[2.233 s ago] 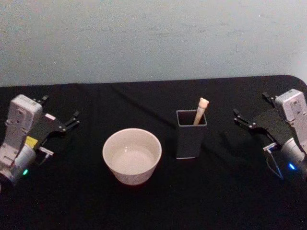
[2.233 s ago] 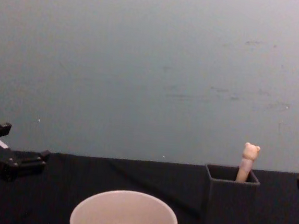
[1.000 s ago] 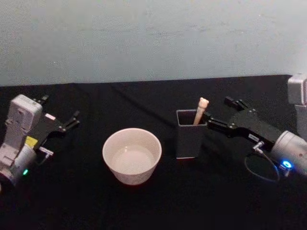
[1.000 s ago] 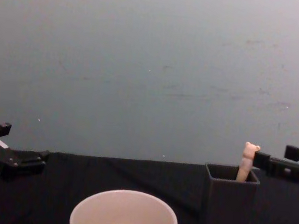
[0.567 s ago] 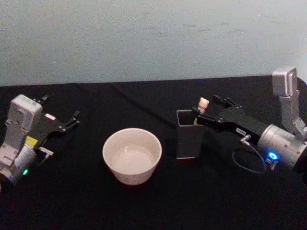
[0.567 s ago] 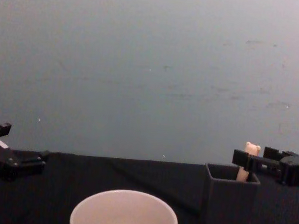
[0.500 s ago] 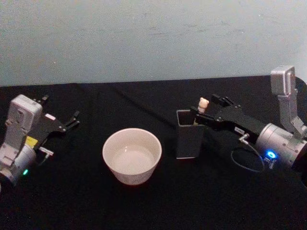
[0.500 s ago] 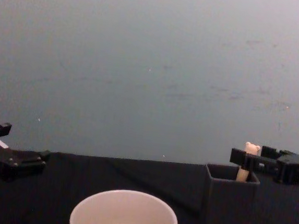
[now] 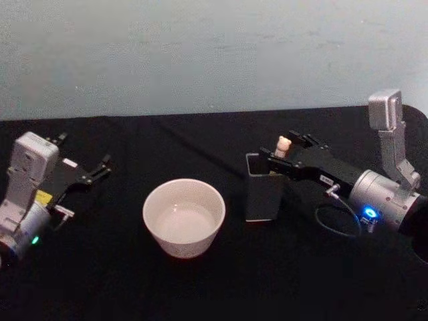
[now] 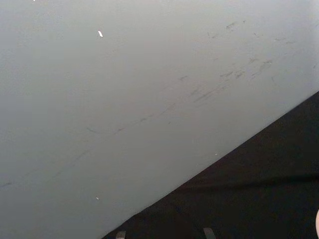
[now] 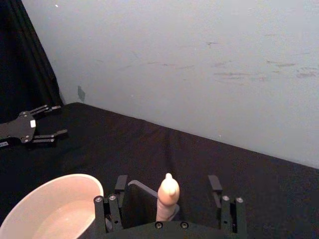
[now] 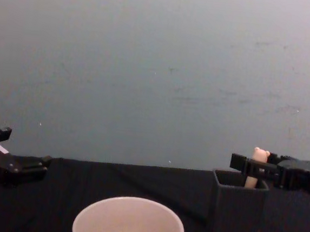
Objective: Pick up the stirring spoon with one hand, stir inside the cup, then place it back in its original position.
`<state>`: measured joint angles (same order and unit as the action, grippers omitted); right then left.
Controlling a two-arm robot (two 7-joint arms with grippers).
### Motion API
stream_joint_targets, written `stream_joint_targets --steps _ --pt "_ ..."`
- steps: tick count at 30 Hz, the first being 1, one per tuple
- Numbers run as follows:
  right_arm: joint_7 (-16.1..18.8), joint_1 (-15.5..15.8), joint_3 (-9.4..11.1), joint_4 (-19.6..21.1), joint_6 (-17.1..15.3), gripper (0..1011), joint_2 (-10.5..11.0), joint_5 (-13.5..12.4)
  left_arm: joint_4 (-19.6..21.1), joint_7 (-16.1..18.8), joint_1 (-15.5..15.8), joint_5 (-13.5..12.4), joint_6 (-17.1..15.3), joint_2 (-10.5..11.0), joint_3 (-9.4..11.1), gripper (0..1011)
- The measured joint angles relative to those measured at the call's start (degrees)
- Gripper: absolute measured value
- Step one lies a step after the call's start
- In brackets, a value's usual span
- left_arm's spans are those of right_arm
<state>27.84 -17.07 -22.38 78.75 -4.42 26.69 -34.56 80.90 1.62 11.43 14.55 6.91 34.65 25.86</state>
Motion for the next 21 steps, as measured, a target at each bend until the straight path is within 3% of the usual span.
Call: stream_joint_targets --steps 7,11,20,21 --pt "0.0 0.0 0.0 0.0 0.0 997 0.0 0.0 0.0 0.0 0.0 0.0 0.0 0.0 0.0 1001" --pt "0.0 0.0 0.1 0.1 0.0 927 0.0 0.0 0.0 0.0 0.0 0.0 0.0 0.0 0.0 1001" --pt "0.0 0.1 0.1 0.1 0.0 679 0.1 0.0 0.0 0.0 0.0 0.0 0.0 0.0 0.0 1001" --pt "0.0 0.1 0.1 0.1 0.0 607 0.1 0.0 0.0 0.0 0.0 0.0 0.0 0.0 0.0 1001"
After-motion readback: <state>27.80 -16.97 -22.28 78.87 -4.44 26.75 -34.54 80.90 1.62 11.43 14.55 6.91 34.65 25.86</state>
